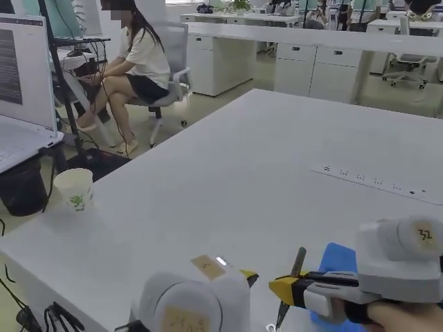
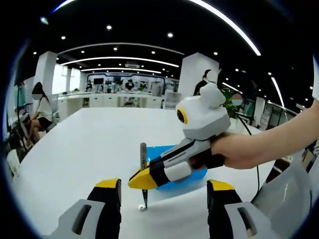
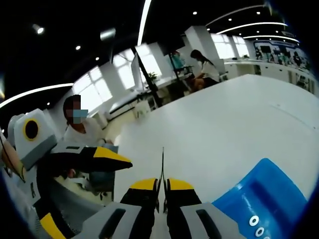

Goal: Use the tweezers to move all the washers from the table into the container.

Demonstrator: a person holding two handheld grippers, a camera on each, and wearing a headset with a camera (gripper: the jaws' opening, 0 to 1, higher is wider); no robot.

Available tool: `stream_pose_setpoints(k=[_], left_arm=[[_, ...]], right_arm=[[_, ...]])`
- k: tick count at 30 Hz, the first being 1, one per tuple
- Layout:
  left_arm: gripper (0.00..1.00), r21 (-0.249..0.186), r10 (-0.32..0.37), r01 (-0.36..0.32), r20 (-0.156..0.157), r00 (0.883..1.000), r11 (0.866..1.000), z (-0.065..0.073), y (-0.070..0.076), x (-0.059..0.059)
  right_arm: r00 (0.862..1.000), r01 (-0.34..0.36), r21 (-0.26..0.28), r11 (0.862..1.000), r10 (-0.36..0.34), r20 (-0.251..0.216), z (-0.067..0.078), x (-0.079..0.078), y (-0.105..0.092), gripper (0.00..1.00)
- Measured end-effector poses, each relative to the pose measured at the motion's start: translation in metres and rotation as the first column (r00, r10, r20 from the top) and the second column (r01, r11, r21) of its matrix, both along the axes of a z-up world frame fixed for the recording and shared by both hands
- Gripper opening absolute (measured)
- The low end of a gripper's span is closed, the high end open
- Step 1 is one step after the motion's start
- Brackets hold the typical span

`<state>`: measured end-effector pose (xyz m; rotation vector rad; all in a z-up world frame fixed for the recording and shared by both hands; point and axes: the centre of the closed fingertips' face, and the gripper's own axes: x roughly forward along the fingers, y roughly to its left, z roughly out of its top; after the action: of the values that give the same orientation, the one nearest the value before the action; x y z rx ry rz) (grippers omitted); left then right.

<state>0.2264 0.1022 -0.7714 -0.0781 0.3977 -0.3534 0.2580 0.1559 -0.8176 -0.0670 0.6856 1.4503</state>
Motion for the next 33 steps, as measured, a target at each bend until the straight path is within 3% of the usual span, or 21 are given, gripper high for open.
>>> stream_pose_setpoints(k=[5, 12, 15, 16, 20, 22, 24, 25, 27, 28, 30, 33], left_arm=[[0.71, -0.004, 0.005, -0.005, 0.004, 1.0, 1.0, 0.001, 0.001, 0.001], [0.71, -0.01, -0.003, 0.003, 0.001, 1.0, 1.0, 0.0, -0.001, 0.001], [0.72, -0.006, -0.006, 0.006, 0.001, 1.0, 1.0, 0.0, -0.001, 0.001], [0.72, -0.008, -0.005, 0.005, 0.001, 1.0, 1.0, 0.0, -0.001, 0.0], [0.72, -0.008, -0.002, 0.002, 0.004, 1.0, 1.0, 0.0, 0.0, 0.001], [0.72, -0.007, -0.004, 0.004, 0.01, 1.0, 1.0, 0.002, 0.0, 0.0], [0.73, -0.028, -0.009, 0.01, 0.042, 0.999, 1.0, 0.009, -0.002, 0.0], [0.74, -0.063, -0.016, 0.022, 0.094, 0.995, 0.998, 0.019, -0.005, 0.002], [0.77, -0.097, 0.002, 0.009, 0.116, 0.993, 0.995, 0.025, -0.004, 0.003], [0.78, -0.089, 0.003, 0.006, 0.102, 0.995, 0.996, 0.023, -0.002, 0.002], [0.8, -0.086, 0.015, -0.006, 0.105, 0.994, 0.996, 0.022, 0.0, 0.003], [0.8, -0.078, 0.01, -0.002, 0.108, 0.994, 0.997, 0.023, -0.001, 0.003]], right_arm=[[0.999, -0.026, -0.001, 1.0, 0.026, 0.037, -0.007, 0.0, 0.005, 0.04], [0.997, -0.046, 0.004, 0.999, 0.046, 0.055, -0.013, -0.001, 0.005, 0.04], [0.993, -0.067, 0.01, 0.998, 0.066, 0.094, -0.013, -0.003, 0.006, 0.04], [0.986, -0.088, 0.005, 0.996, 0.087, 0.14, -0.013, -0.002, 0.006, 0.04], [0.968, -0.158, -0.003, 0.987, 0.156, 0.197, -0.012, -0.011, 0.006, 0.04], [0.948, -0.198, -0.017, 0.98, 0.196, 0.249, -0.012, -0.015, 0.005, 0.04], [0.924, -0.236, -0.023, 0.971, 0.232, 0.304, -0.012, -0.019, 0.005, 0.03], [0.907, -0.287, -0.031, 0.958, 0.282, 0.312, -0.014, -0.027, 0.004, 0.03], [0.885, -0.33, -0.036, 0.943, 0.323, 0.336, -0.013, -0.034, 0.004, 0.02], [0.888, -0.312, -0.039, 0.949, 0.306, 0.343, -0.012, -0.033, 0.005, 0.02], [0.892, -0.309, -0.036, 0.95, 0.303, 0.335, -0.013, -0.032, 0.006, 0.02], [0.888, -0.314, -0.035, 0.949, 0.306, 0.343, -0.012, -0.032, 0.007, 0.02]])
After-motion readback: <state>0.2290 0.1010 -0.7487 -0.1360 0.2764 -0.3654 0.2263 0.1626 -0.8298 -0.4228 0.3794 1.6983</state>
